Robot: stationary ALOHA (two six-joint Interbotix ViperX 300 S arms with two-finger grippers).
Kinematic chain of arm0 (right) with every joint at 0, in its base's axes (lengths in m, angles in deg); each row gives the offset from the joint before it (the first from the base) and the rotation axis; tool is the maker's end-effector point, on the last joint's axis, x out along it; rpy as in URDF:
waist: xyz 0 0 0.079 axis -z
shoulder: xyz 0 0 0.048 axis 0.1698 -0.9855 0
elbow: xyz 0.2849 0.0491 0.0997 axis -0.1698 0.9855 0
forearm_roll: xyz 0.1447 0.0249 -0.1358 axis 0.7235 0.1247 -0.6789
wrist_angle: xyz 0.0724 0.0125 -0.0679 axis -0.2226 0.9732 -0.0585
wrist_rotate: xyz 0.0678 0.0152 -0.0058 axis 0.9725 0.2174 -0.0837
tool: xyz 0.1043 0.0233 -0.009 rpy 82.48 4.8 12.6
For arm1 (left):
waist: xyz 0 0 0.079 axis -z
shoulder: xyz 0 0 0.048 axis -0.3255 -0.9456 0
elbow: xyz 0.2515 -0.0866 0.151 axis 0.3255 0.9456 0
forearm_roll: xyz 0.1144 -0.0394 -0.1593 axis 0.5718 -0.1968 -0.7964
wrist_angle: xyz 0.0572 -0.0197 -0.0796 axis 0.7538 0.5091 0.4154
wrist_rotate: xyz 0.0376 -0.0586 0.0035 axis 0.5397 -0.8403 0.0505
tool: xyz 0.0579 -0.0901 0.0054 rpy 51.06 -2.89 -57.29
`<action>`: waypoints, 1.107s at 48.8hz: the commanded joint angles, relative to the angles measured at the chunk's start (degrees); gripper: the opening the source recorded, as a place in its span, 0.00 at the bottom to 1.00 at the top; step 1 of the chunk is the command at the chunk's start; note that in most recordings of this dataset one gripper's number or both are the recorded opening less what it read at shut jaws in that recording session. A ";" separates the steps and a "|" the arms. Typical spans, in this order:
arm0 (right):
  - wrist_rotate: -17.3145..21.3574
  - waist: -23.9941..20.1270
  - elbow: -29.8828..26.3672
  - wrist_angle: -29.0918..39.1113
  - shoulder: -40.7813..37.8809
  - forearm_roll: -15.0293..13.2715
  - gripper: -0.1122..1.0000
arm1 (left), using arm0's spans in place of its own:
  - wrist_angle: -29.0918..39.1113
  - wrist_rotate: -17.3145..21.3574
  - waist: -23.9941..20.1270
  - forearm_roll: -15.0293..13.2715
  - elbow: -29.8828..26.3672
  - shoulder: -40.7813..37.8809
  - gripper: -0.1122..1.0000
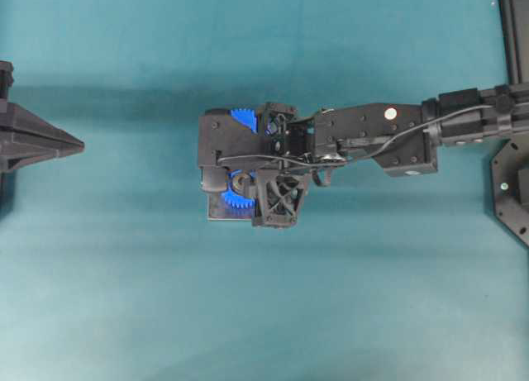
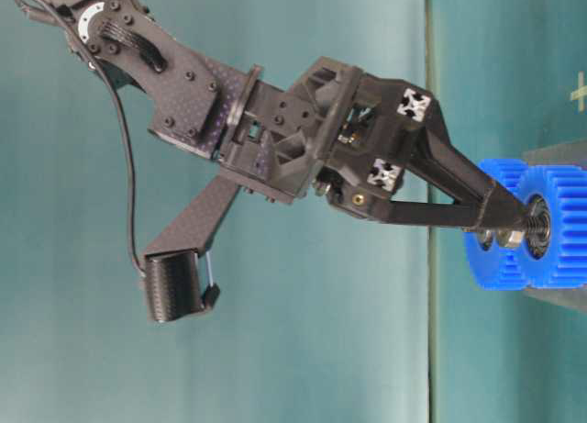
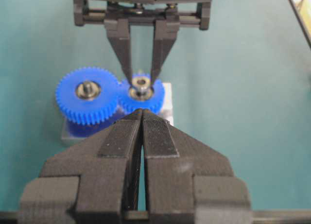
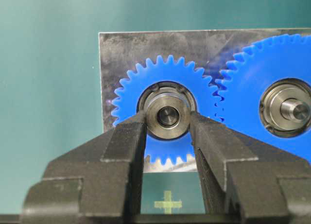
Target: Insert the washer onto the shaft.
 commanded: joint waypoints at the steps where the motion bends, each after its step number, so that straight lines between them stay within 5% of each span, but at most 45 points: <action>1: -0.44 0.09 -1.41 -0.26 0.97 -0.09 0.40 | -0.26 -0.09 0.00 0.18 -1.49 -0.26 0.11; 26: 0.09 0.44 -1.49 -0.09 0.97 0.00 0.40 | -0.26 -0.09 0.00 0.18 -1.49 -0.18 0.11; 29: 0.00 0.44 -1.67 -0.09 1.14 -0.09 0.48 | -0.26 -0.09 0.00 0.09 -1.49 -0.18 0.11; 37: -0.35 0.44 -1.41 -0.35 2.46 -0.09 0.88 | -0.26 -0.70 0.26 0.09 -1.76 0.00 0.11; 54: -0.26 0.44 0.35 -0.53 5.71 -0.09 0.86 | -0.26 -1.58 0.26 0.18 -1.58 0.35 0.11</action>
